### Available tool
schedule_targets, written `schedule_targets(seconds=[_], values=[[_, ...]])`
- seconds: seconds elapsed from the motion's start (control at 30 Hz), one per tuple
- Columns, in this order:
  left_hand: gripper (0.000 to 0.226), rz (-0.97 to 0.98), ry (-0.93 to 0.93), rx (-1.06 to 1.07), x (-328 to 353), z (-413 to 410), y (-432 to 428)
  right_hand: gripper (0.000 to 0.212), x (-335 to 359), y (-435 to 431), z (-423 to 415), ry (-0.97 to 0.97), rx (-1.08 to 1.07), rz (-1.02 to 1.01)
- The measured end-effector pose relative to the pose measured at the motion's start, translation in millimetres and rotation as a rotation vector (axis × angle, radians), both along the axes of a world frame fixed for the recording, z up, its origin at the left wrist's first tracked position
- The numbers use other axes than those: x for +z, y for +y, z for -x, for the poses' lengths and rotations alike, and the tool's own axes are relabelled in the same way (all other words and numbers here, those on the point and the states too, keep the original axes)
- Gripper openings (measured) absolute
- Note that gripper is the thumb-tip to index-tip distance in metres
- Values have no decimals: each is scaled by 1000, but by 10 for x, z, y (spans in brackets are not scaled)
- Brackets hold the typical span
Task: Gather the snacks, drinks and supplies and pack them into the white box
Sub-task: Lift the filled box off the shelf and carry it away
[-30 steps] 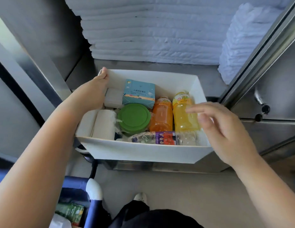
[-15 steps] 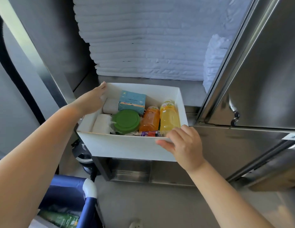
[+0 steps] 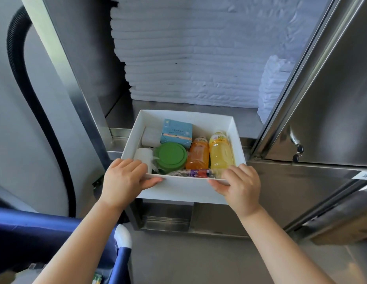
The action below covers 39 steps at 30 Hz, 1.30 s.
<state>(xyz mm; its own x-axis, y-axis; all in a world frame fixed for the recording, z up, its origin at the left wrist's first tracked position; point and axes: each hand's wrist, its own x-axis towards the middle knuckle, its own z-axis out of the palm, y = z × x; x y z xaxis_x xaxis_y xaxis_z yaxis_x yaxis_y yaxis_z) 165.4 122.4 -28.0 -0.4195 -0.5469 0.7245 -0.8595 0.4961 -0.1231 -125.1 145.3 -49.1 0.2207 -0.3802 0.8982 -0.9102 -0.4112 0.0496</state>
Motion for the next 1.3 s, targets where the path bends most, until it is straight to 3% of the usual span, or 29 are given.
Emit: schedule_targets(seconds=[0.3,0.73,1.1,1.3], values=[[58,225,284,-50,74,159,-176,53,122,-139,-49,-189,-50,100],[54,279,402,-204,503,615,40,51,623,274,315,-256,-65,173],[56,321,411,-379,926,1731,771,47,962,1317,1351,-239,-148,244],[58,333,468,-500,1114,2782,1373,47,1245,2210,2297,-211,-235,283]])
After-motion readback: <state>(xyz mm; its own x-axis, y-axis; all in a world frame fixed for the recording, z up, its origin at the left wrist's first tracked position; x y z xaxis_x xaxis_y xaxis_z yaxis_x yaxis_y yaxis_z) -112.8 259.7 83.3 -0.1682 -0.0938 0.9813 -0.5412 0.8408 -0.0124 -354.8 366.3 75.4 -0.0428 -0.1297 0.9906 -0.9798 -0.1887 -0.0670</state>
